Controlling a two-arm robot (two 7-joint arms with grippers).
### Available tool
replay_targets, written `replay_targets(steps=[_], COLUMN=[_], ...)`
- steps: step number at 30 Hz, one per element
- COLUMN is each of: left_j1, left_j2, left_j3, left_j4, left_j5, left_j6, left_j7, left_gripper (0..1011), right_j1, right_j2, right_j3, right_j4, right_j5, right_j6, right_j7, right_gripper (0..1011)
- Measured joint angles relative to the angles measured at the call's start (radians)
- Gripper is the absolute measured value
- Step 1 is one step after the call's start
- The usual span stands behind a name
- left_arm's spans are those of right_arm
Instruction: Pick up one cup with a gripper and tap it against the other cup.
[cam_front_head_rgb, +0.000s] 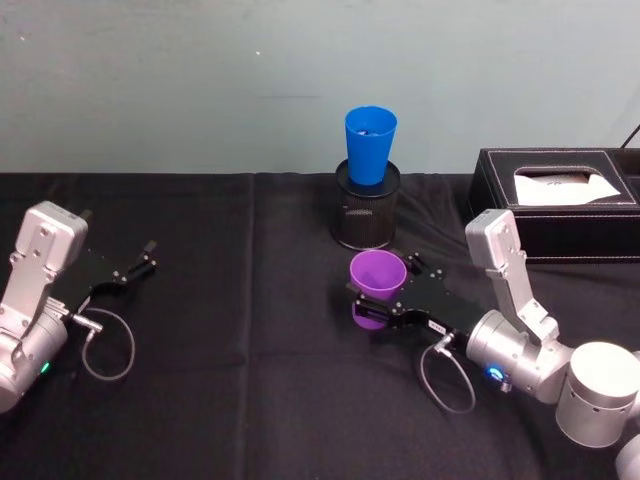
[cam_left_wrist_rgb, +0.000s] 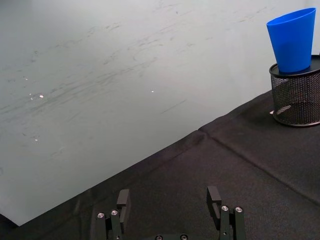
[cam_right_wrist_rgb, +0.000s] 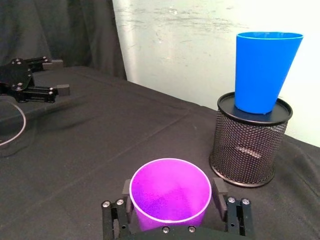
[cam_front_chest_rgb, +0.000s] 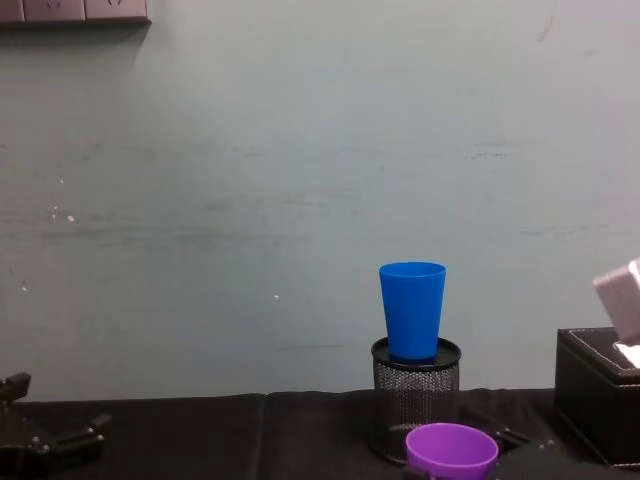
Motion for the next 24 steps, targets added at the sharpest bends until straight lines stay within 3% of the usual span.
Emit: replay_targets(steps=[10, 14, 24], left_j1=[0.000, 0.000, 0.000], left_j2=[0.000, 0.000, 0.000], left_j3=[0.000, 0.000, 0.000], left_j4=[0.000, 0.000, 0.000], left_j5=[0.000, 0.000, 0.000], left_j6=[0.000, 0.000, 0.000], left_j7=[0.000, 0.000, 0.000], left_gripper=[1000, 1000, 1000], right_j1=[-0.006, -0.009, -0.036], right_j2=[-0.009, -0.008, 0.036], right_j3=[0.016, 0.021, 0.041], right_j4=[0.000, -0.010, -0.156], right_j5=[-0.006, -0.005, -0.013], right_j6=[0.017, 0.021, 0.072], right_j7=[0.005, 0.007, -0.007], right_gripper=[778, 756, 741])
